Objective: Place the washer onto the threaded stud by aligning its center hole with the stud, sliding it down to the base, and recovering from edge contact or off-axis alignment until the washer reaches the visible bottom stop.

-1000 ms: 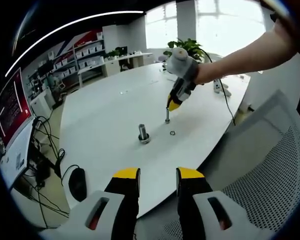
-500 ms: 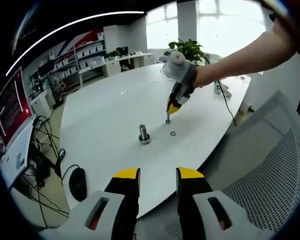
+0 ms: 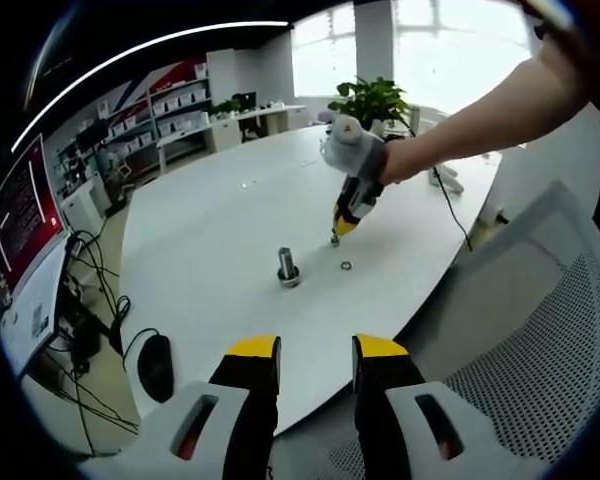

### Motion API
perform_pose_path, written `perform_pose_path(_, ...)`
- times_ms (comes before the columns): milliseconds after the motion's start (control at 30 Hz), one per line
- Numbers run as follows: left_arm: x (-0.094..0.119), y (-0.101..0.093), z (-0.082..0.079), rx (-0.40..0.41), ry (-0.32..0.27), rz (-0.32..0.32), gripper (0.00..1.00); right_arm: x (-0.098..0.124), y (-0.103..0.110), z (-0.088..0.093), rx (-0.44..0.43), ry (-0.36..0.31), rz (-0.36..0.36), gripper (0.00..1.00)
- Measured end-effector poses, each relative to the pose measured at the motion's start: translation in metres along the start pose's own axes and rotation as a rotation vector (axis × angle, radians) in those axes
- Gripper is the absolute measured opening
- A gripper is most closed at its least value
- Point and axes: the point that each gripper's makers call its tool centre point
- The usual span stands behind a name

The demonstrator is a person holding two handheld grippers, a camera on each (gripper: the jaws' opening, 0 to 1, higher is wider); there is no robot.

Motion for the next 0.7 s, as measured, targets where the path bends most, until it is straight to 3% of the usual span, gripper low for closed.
perform_pose_path(267,-0.001,0.000,0.002,0.002,0.011,-0.001,0.26,-0.008,0.004,0.006,0.033,0.008,0.005,0.15)
perform_pose_path(700,-0.002,0.000,0.005,0.004,0.030,0.002,0.26,-0.004,0.003,0.013,-0.017,-0.018,0.008,0.21)
Point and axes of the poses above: the point that each gripper's makers call its tool centre point, and the gripper's own axes: x roughly backward along the fingers, y roughly to its left, z roughly out of its underside, and after that the axes turned 11 degrees about z, right-handed
